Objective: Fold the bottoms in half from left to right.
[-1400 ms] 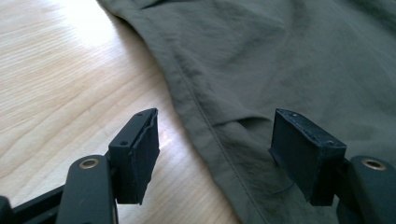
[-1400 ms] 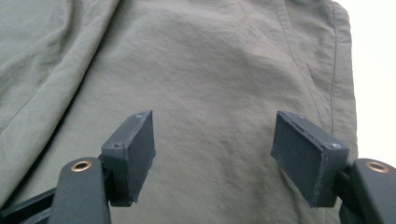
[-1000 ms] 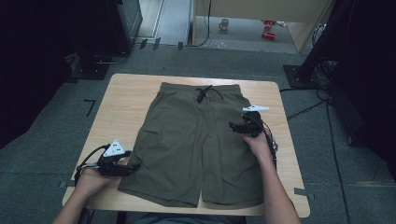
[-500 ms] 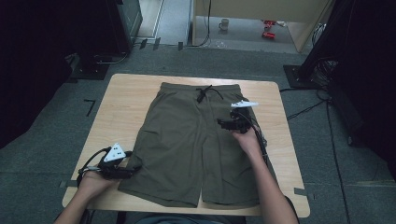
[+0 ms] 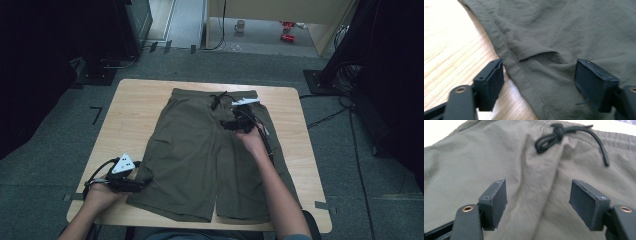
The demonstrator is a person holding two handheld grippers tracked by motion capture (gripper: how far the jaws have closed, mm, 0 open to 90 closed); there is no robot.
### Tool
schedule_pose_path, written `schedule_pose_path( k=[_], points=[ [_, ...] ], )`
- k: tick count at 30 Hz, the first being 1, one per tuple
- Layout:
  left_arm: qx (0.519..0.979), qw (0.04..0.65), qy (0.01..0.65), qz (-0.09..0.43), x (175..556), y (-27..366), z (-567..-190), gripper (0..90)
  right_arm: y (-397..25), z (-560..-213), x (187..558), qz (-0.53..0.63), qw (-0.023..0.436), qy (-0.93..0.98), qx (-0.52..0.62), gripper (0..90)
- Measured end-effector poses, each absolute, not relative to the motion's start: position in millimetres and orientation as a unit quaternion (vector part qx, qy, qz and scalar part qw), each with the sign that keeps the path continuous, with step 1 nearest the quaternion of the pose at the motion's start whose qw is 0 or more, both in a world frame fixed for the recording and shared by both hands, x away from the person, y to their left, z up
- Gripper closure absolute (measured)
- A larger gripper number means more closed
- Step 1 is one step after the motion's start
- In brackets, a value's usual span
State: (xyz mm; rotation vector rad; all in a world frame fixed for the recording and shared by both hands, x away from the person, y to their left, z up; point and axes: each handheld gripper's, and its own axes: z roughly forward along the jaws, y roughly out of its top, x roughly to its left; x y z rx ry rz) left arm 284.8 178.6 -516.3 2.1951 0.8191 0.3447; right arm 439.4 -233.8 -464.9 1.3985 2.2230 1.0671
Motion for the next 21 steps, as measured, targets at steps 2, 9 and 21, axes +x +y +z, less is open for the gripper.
schedule_pose_path(
  k=[2, 9, 21],
  points=[
    [0.859, 0.377, 0.32, 0.134, 284, 178, -515, 29.6, -229, -466, 441, 0.376, 0.16, 0.777, 0.48, 33.3],
    [0.857, 0.374, 0.328, 0.134, 283, 173, -513, 40.8, -215, -471, 451, 0.372, 0.15, 0.779, 0.482, 32.7],
    [0.858, 0.37, 0.335, 0.12, 276, 175, -511, 46.1, -181, -468, 469, 0.388, 0.151, 0.776, 0.474, 33.8]
  ],
)
